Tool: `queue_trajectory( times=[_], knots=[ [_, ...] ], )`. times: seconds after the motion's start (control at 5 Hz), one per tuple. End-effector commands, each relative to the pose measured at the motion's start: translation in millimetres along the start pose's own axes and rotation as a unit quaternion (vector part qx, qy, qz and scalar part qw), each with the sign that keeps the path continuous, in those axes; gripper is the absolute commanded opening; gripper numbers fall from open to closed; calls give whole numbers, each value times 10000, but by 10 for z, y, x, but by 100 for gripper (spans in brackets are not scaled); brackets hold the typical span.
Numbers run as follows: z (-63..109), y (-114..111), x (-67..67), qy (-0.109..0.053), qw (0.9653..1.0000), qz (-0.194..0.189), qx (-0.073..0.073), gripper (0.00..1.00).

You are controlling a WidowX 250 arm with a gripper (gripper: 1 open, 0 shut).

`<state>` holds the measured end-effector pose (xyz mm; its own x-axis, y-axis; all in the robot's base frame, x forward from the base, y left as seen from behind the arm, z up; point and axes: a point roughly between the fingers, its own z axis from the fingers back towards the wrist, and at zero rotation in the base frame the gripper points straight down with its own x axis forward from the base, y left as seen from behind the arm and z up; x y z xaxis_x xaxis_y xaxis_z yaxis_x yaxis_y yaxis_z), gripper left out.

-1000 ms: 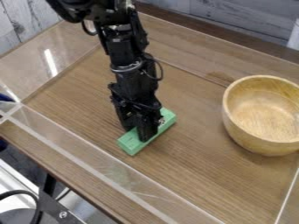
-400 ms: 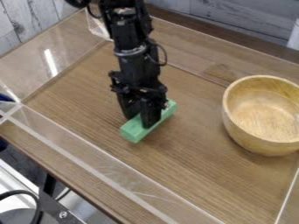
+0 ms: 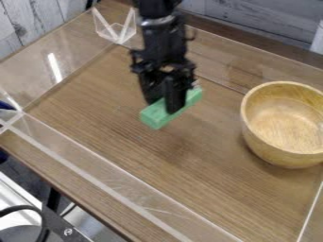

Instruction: Put the green block in the brown bowl

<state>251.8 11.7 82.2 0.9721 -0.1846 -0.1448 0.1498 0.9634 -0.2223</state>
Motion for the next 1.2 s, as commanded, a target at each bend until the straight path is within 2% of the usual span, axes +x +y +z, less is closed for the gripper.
queue_trajectory(
  times=[0.0, 0.2, 0.4, 0.6, 1.0],
  knots=[
    [403, -259, 283, -549, 9984, -92, 49, 0],
    [540, -540, 505, -650, 9976, -258, -14, 0],
    [553, -815, 704, -407, 9985, -371, -37, 0],
    [479, -1068, 858, -143, 9987, -490, -29, 0],
    [305, -1155, 1079, 334, 9977, -586, -29, 0]
  ],
)
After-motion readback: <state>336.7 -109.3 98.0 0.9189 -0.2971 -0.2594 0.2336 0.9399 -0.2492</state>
